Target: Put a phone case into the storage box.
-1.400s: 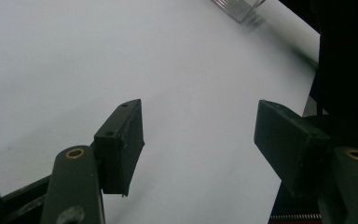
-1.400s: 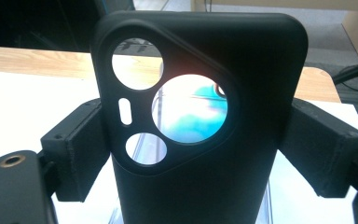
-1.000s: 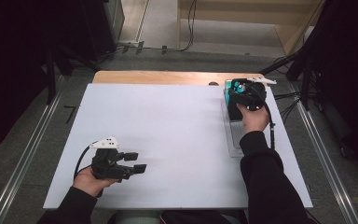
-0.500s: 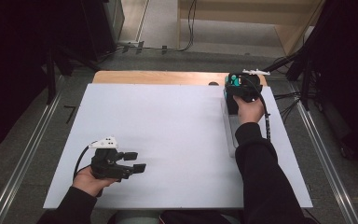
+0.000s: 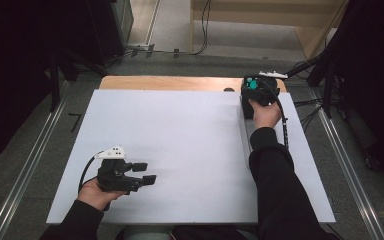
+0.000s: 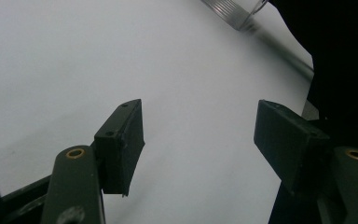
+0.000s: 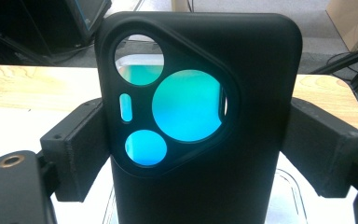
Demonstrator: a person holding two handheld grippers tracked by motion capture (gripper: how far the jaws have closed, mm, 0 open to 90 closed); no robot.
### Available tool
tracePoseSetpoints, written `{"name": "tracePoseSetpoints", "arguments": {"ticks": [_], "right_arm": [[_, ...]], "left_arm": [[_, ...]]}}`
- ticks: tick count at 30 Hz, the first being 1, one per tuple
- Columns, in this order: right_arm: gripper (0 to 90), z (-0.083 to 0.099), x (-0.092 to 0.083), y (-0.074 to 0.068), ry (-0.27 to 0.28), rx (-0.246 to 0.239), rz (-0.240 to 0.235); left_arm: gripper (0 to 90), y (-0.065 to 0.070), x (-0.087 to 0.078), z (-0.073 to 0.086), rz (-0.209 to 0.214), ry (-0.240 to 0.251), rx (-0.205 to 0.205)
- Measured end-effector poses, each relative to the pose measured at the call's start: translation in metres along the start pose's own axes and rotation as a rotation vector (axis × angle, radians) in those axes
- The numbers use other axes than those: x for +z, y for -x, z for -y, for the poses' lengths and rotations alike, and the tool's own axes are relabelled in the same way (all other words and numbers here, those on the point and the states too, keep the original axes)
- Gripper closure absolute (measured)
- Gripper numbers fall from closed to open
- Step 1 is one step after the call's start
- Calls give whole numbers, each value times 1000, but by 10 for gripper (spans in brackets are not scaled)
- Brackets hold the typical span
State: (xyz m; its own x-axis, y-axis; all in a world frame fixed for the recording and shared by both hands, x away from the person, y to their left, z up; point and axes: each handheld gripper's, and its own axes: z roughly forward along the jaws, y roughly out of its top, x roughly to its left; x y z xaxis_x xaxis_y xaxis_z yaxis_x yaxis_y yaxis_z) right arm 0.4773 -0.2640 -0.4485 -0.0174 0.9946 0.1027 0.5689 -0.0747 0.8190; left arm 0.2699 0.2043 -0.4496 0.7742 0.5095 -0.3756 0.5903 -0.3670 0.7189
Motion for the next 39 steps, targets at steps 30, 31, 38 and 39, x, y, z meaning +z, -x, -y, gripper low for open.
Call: {"name": "tracePoseSetpoints", "arguments": {"ticks": [30,31,38,39], "right_arm": [[30,2,9,1,3,-24,-44],[10,2,10,0,5,-25,-54],[0,2,9,1,9,-29,-85],[0,2,9,2,7,-34,-86]], "left_arm": [[333,-2,-1,-1,-7,8,-5],[333,-2,-1,-1,-6,7,-4],[333,-2,-1,-1,-3,10,-10],[333,-3,-1,-1,-3,12,-13]]}}
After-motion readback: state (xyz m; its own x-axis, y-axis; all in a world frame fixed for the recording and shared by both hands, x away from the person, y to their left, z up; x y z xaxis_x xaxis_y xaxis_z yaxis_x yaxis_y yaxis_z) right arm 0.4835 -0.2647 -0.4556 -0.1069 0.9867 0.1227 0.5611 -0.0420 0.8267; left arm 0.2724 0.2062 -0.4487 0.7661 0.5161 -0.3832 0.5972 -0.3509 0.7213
